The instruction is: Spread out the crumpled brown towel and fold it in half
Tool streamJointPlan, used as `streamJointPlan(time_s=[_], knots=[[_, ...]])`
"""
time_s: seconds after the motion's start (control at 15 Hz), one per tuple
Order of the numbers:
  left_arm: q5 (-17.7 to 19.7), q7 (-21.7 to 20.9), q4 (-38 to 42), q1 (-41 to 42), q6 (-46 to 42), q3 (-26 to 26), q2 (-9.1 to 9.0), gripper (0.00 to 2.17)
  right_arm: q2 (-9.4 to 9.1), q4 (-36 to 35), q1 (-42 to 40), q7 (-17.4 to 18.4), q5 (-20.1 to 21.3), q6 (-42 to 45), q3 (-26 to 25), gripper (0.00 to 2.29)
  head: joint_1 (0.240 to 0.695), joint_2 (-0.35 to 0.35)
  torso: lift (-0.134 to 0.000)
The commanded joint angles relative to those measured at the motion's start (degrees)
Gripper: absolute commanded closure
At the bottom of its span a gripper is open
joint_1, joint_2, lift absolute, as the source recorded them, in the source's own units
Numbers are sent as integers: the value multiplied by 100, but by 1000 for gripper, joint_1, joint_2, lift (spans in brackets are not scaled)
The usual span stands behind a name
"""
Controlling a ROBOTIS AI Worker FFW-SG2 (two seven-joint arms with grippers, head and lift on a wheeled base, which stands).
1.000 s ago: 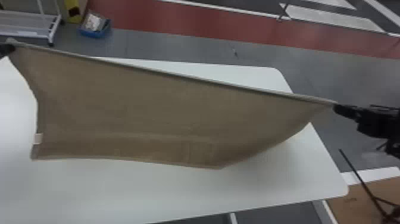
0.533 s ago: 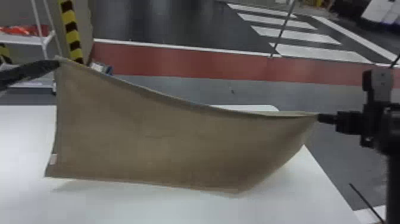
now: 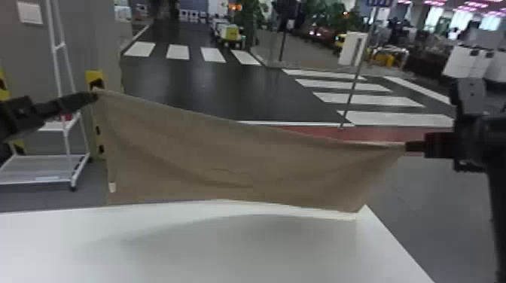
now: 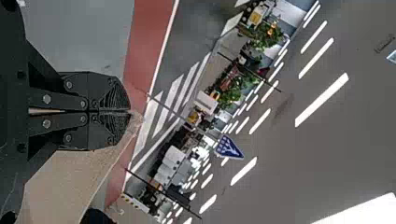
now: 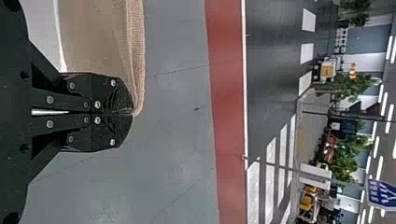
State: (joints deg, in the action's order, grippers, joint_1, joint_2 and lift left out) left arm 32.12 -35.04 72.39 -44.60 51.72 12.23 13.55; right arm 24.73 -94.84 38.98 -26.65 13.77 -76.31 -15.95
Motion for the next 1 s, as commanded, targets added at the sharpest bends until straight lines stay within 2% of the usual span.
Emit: streamJointPlan(time_s=[0.0,0.13,0.27,0.33,0.47,0.6,0.8,0.93], knots=[[382,-258,161,505,-43,280,52,1153,-4,-606,-443,-60,-173,-117,-101,1328,362,-249,-125],[593,-601,847,1647,-43,711,113,1153,-56,-1810,-1797,-156,-366,-240,-347,1328,370,-243,-125],[936,-777,1647,2939,-25,1080,113,1153,-197,-2821,-3150,-306,-621,-169,-778,1328,461,-226,-125],[1050,-988,1858,3519,-43,1247,96,1153,-399,-3216,-3687,-332,-674,-82,-919,1328,512,-218,-125],[1068,-1541,2025,4310,-184,1502,-63,1153,-654,-3700,-4557,-359,-744,340,-1147,1328,614,-212,-125],[1094,-1858,2332,5040,-412,1748,-238,1153,-953,-4007,-5357,-526,-902,1026,-1490,1328,695,-212,-125],[1165,-2429,2693,5796,-412,2126,-476,1153,-1058,-4122,-5963,-640,-1271,1360,-2052,1328,695,-216,-125],[1165,-2552,2719,5998,-412,2231,-484,1153,-1111,-4183,-6148,-868,-1333,1430,-2131,1328,695,-237,-125]])
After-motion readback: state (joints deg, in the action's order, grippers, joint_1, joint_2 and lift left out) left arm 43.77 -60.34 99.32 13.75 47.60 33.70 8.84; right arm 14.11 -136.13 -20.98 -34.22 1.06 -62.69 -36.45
